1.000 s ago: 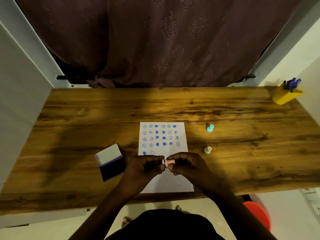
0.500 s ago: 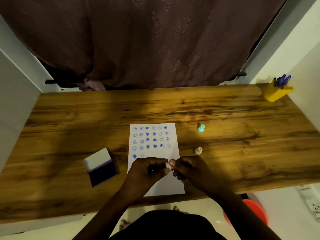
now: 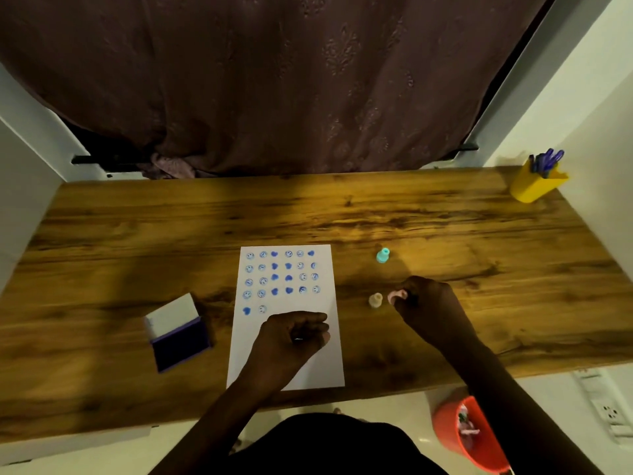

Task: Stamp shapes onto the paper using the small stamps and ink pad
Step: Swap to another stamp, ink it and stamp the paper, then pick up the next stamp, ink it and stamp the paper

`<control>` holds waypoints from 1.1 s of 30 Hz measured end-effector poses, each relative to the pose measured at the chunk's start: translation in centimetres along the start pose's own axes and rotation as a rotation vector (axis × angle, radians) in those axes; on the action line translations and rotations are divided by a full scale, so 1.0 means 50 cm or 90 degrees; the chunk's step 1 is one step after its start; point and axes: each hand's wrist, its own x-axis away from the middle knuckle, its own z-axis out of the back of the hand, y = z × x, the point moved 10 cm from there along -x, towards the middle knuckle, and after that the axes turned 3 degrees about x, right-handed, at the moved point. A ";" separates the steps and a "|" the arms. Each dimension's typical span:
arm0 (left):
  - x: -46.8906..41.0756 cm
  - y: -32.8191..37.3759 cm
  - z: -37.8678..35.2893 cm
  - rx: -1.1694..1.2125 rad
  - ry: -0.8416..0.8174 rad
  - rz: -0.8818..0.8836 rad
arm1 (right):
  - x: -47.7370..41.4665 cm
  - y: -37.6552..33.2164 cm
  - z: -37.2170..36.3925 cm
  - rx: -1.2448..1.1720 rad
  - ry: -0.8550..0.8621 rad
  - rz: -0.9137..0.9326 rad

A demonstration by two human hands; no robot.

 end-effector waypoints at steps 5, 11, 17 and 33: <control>-0.002 0.008 -0.004 -0.034 0.025 -0.023 | -0.021 0.044 -0.041 0.072 -0.014 -0.015; -0.006 0.010 -0.009 -0.054 0.038 -0.028 | -0.033 0.066 -0.086 0.103 -0.037 0.022; -0.009 0.004 -0.016 -0.057 0.035 -0.017 | -0.037 0.069 -0.102 0.095 -0.036 0.056; -0.019 0.004 -0.012 -0.046 0.065 -0.034 | -0.145 0.046 -0.023 0.010 -0.075 -0.034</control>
